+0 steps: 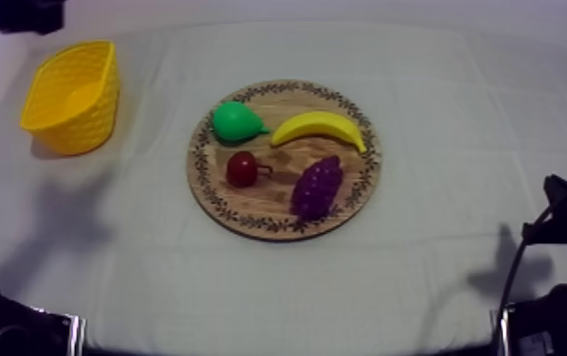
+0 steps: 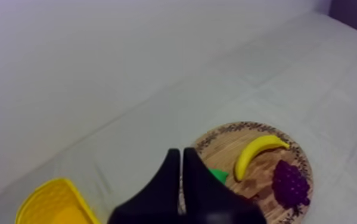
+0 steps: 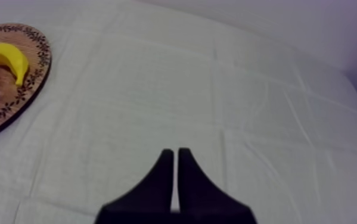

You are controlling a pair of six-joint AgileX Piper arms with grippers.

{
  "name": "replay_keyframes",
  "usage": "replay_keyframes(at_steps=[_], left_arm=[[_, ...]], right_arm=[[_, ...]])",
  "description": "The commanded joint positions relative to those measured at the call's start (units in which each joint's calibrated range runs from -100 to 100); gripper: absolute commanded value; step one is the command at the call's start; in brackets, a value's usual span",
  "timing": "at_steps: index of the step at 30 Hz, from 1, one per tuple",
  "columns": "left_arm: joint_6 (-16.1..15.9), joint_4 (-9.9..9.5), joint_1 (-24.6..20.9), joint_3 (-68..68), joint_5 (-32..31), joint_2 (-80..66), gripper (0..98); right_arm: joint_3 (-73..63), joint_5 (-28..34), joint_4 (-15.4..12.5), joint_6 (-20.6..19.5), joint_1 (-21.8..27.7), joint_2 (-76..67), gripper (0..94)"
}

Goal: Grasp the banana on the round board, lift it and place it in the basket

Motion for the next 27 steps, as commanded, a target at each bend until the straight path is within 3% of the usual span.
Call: replay_keyframes(at_steps=[1,10,20,27], left_arm=[[-0.63,-0.05,1.49,-6.40,0.38,9.46,0.0],[-4.33,0.14,4.73,-19.17,2.25,26.62,0.0],[-12.46,3.64,6.26,-25.80,7.09,37.12,0.0],[-15.86,4.20,7.47,-29.86,12.37,43.22,0.0]], right_arm=[[-0.03,0.04,0.02,-0.01,-0.01,-0.04,0.6],[-0.03,0.04,0.02,-0.01,-0.01,-0.04,0.6],[-0.03,0.04,0.02,-0.01,-0.01,-0.04,0.6],[-0.03,0.04,0.02,-0.01,-0.01,-0.04,0.6]])
